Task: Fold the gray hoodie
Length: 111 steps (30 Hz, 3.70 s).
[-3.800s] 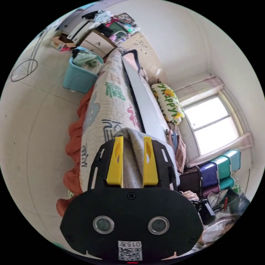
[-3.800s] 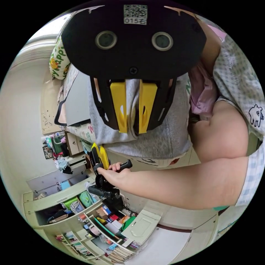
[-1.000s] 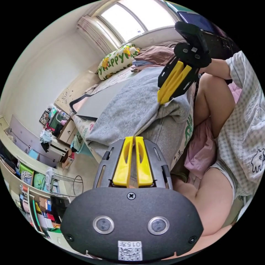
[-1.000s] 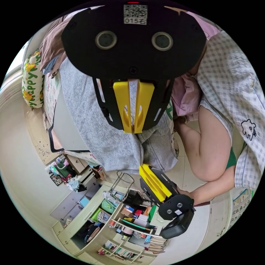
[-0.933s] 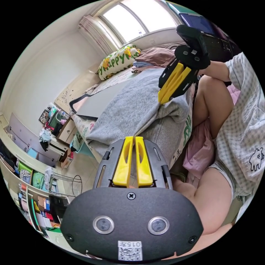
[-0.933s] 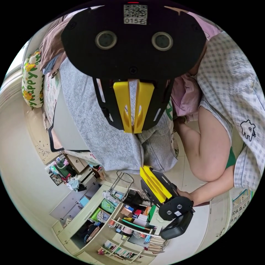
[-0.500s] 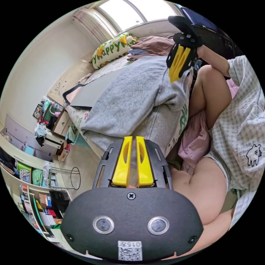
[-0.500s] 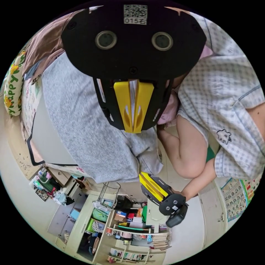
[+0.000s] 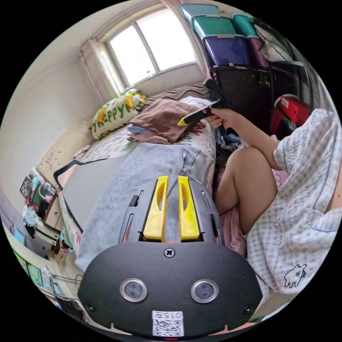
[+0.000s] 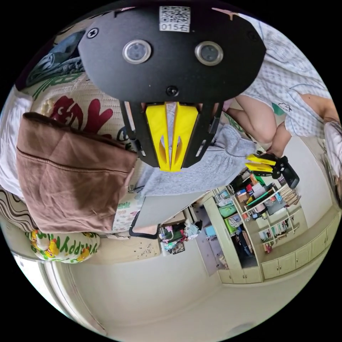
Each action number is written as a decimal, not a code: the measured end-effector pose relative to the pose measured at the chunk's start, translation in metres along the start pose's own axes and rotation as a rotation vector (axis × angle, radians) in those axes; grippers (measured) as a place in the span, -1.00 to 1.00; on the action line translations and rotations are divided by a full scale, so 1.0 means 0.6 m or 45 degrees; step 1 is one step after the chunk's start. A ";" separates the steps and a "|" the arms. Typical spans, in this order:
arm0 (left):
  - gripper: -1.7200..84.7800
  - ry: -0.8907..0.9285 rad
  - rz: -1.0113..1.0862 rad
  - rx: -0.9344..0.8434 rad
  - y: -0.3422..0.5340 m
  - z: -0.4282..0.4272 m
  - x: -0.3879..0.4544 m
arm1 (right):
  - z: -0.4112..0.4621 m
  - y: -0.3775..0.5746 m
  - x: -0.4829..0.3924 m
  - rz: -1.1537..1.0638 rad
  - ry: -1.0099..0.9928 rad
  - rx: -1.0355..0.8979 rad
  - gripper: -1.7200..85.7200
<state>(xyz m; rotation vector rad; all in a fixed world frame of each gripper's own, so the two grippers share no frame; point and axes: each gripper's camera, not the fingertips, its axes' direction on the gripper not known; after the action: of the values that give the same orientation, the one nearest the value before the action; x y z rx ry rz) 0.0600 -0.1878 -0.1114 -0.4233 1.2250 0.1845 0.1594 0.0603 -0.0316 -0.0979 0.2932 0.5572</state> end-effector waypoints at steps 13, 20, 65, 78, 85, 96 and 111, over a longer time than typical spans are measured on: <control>-0.89 -0.077 0.077 -0.170 -0.064 0.142 0.055 | 0.061 -0.008 0.038 -0.019 -0.198 -0.185 -0.90; -0.91 -0.091 0.084 -0.209 -0.067 0.166 0.067 | 0.079 -0.003 0.032 -0.175 -0.016 -0.307 -0.97; -0.90 0.248 -0.504 -0.383 -0.477 0.385 -0.448 | -0.068 0.247 0.113 0.230 -0.272 0.095 -0.94; -0.92 0.441 -0.661 0.423 -0.433 -0.031 -0.588 | -0.229 0.149 -0.063 -0.142 0.097 0.324 -0.95; -0.92 0.535 -0.882 0.795 -0.156 -0.265 -0.710 | -0.139 0.050 -0.294 -0.630 -0.340 0.230 -0.93; -0.89 0.576 -1.586 0.898 0.443 -0.319 -0.784 | 0.241 0.032 -0.600 -0.931 -0.691 -0.508 -0.94; -0.85 0.528 -1.706 0.770 0.468 -0.421 -0.805 | 0.273 0.054 -0.701 -1.105 -0.618 -0.685 -0.81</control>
<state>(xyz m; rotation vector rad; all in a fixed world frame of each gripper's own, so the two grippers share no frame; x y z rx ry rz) -0.4233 0.0062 0.2123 -0.6724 1.0897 -1.4361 -0.1576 -0.0975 0.2507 -0.5704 -0.3808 -0.2275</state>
